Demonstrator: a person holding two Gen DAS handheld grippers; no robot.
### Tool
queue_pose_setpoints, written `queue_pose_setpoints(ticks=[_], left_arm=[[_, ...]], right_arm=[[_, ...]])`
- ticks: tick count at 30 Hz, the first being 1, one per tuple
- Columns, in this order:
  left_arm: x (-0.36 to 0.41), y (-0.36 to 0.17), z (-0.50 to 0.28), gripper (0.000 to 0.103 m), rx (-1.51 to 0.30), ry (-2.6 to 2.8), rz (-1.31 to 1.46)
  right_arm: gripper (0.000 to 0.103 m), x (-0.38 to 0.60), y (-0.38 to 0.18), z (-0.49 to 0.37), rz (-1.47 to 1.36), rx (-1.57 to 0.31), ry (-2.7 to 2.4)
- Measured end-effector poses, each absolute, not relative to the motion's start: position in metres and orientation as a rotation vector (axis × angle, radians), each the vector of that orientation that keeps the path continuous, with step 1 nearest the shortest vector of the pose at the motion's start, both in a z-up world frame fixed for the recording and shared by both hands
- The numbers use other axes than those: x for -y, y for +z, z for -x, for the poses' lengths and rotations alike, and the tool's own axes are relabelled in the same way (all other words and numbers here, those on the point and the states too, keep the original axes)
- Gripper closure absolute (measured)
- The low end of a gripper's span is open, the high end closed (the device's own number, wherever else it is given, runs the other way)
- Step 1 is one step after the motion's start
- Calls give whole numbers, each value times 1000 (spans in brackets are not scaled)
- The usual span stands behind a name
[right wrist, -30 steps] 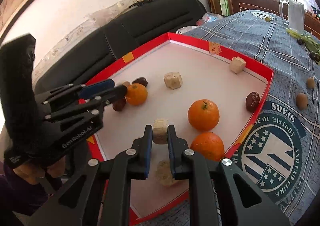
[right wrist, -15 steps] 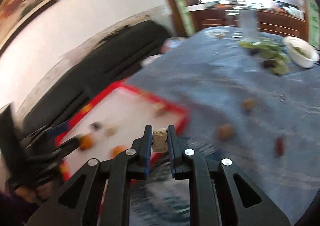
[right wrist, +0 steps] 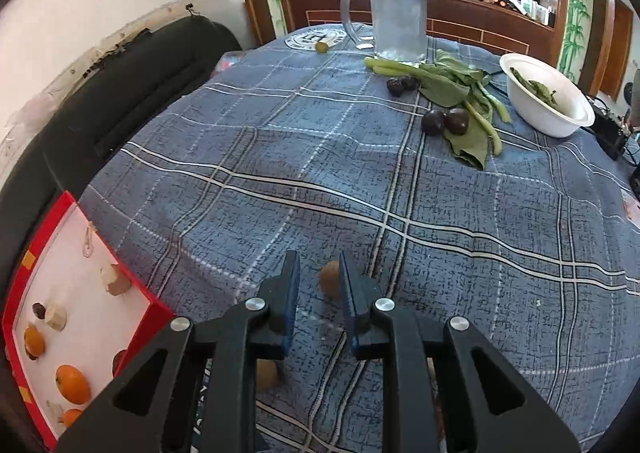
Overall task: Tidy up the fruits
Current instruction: 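Grasp a brown nut with the right gripper while the left grasps another brown nut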
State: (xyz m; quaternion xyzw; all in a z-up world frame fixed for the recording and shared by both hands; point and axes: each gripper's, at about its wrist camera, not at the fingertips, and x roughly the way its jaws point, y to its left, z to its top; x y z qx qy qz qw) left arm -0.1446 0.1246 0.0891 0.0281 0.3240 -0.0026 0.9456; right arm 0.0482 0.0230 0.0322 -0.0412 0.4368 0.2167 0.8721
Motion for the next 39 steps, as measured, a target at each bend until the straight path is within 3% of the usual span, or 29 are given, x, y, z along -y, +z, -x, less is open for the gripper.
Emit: queue_pose_setpoints(ticks=[9,16,23,24,26,27,34,36,37,39], left_arm=[[-124,89,144,37,-675,-11,-46],[-126,85,136,37,-693,-5,-23],[-113,84,129,37,-703,-41,-50],[-113,84,128,37,-702,-42,-48],[-112,85,126,37,-704,-48,-45],[-111,85,124,37,-707,-52,-46],[-98,82,98,37,-762,-110,-24],[-94,81,90,37,-778,-104,-15],[-93,80,87,37,-785,-107,-9],[-89,80,80,37,-806,-117,3]], right_arm=[[81,-12,32,-36,-20,-978,612],[80,55,38,-46,-367,-987,671],[76,42,25,-58,-361,-1042,621],[71,38,25,-58,-343,-1038,612],[49,27,25,-59,-289,-1035,581],[49,22,25,-60,-271,-1030,569],[50,6,17,-62,-142,-1000,488],[63,4,12,-60,-105,-988,465],[77,3,11,-60,-78,-983,459],[79,2,11,-58,-49,-986,467]])
